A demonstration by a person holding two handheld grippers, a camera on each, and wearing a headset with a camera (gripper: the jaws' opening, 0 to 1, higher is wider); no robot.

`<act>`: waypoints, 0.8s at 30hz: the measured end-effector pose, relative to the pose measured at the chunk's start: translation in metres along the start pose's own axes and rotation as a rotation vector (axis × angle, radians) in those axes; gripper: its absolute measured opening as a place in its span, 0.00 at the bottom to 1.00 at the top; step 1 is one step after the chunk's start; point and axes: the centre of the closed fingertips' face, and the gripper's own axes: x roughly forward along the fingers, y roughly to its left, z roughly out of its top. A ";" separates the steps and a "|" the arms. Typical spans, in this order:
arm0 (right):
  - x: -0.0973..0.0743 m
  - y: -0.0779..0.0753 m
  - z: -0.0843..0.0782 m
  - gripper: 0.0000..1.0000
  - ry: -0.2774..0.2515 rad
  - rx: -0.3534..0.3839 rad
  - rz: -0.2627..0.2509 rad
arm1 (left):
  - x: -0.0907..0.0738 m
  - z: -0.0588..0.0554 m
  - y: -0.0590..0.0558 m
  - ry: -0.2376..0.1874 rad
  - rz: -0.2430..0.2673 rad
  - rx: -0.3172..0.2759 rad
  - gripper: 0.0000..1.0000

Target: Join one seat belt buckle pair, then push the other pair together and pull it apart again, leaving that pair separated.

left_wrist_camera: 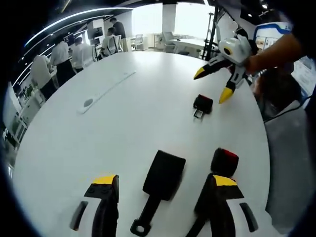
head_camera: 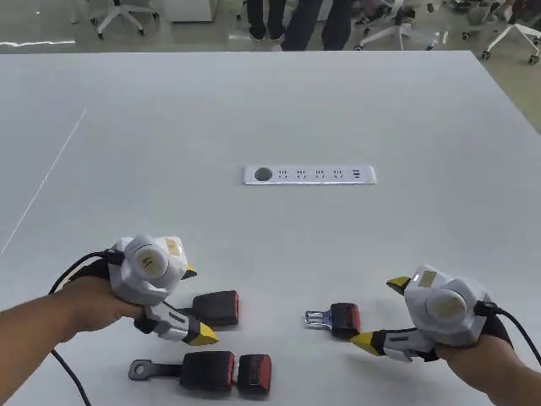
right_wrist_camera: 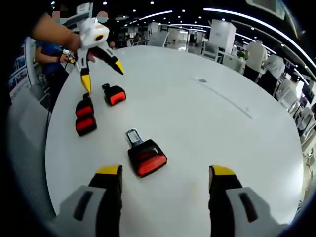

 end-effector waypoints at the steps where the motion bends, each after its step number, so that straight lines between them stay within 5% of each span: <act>1: -0.003 0.002 0.002 0.74 -0.005 0.009 -0.010 | -0.006 0.003 0.002 -0.023 0.025 -0.020 0.79; 9: -0.028 0.011 0.018 0.81 -0.089 0.047 -0.102 | -0.043 0.014 0.002 -0.206 0.132 -0.234 0.87; 18: -0.058 0.034 0.030 0.84 -0.194 0.122 -0.162 | -0.075 0.005 -0.028 -0.299 0.195 -0.329 0.95; 24: -0.075 0.049 0.031 0.86 -0.245 0.154 -0.189 | -0.093 -0.015 -0.057 -0.344 0.234 -0.417 0.98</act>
